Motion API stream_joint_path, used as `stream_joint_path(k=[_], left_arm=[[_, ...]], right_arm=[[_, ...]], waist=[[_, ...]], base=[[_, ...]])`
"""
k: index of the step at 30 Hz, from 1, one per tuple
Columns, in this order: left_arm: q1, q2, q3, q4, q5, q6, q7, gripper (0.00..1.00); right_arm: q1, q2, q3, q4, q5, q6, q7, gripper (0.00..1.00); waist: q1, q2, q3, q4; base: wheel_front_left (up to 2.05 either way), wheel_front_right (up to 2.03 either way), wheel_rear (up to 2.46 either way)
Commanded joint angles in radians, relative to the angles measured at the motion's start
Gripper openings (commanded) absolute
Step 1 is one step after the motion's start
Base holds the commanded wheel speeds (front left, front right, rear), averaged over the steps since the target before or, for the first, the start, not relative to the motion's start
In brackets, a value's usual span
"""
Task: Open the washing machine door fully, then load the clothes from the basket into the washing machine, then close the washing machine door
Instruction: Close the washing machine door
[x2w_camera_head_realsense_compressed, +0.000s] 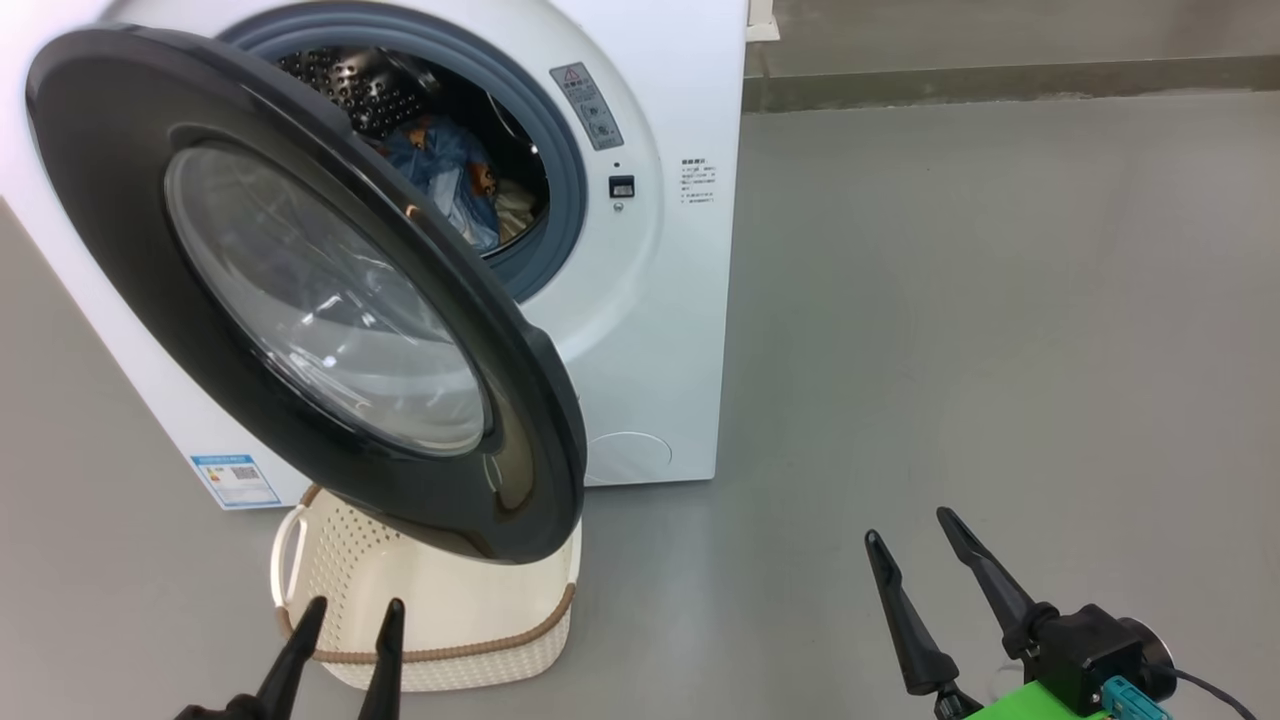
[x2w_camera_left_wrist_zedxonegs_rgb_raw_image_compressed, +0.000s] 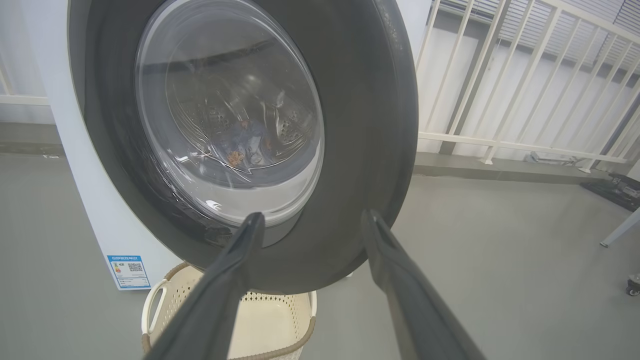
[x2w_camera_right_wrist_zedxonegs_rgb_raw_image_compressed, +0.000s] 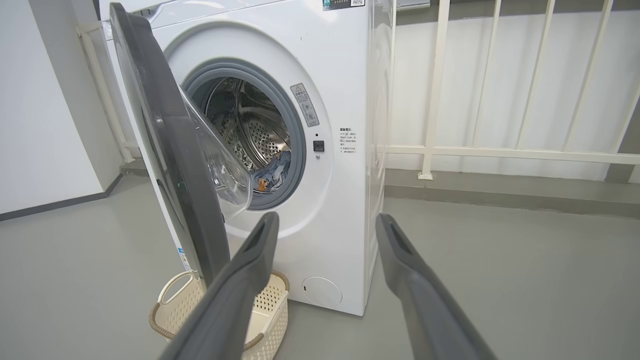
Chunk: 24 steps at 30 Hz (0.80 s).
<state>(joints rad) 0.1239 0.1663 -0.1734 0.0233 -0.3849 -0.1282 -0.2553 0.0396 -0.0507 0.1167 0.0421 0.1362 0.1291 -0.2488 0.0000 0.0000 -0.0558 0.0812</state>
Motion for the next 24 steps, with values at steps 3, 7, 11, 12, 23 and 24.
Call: stream_joint_path(k=[3, 7, 11, 12, 23, 24], left_arm=[[-0.034, 0.011, 0.025, -0.018, 0.009, -0.002, -0.006, 1.00], [-0.035, 0.011, 0.022, -0.014, 0.011, -0.002, -0.006, 1.00], [-0.037, 0.010, 0.021, -0.011, 0.012, -0.002, -0.006, 1.00], [-0.037, 0.010, 0.021, -0.011, 0.012, -0.002, -0.006, 1.00], [-0.036, 0.010, 0.018, -0.009, 0.013, -0.002, -0.006, 1.00], [-0.036, 0.010, 0.018, -0.009, 0.012, -0.002, -0.006, 1.00]], right_arm=[[-0.019, 0.000, 0.026, -0.013, 0.007, 0.002, -0.012, 1.00], [-0.020, 0.000, 0.029, -0.008, 0.005, 0.002, -0.012, 1.00], [-0.021, 0.000, 0.030, -0.007, 0.002, 0.002, -0.013, 1.00], [-0.021, 0.000, 0.031, -0.007, 0.001, 0.002, -0.013, 1.00], [-0.022, 0.000, 0.032, -0.009, 0.000, 0.002, -0.013, 1.00], [-0.022, 0.000, 0.032, -0.010, 0.000, 0.002, -0.013, 1.00]], waist=[[0.0000, 0.0000, -0.002, 0.002], [0.0000, 0.0000, -0.004, 0.004], [0.0000, 0.0000, -0.005, 0.004], [0.0000, 0.0000, -0.005, 0.004], [0.0000, 0.0000, -0.004, 0.004], [0.0000, 0.0000, -0.003, 0.004]], base=[[0.00, 0.00, 0.00], [0.00, 0.00, 0.00], [0.00, 0.00, 0.00], [0.00, 0.00, 0.00], [0.00, 0.00, 0.00], [0.00, 0.00, 0.00]])
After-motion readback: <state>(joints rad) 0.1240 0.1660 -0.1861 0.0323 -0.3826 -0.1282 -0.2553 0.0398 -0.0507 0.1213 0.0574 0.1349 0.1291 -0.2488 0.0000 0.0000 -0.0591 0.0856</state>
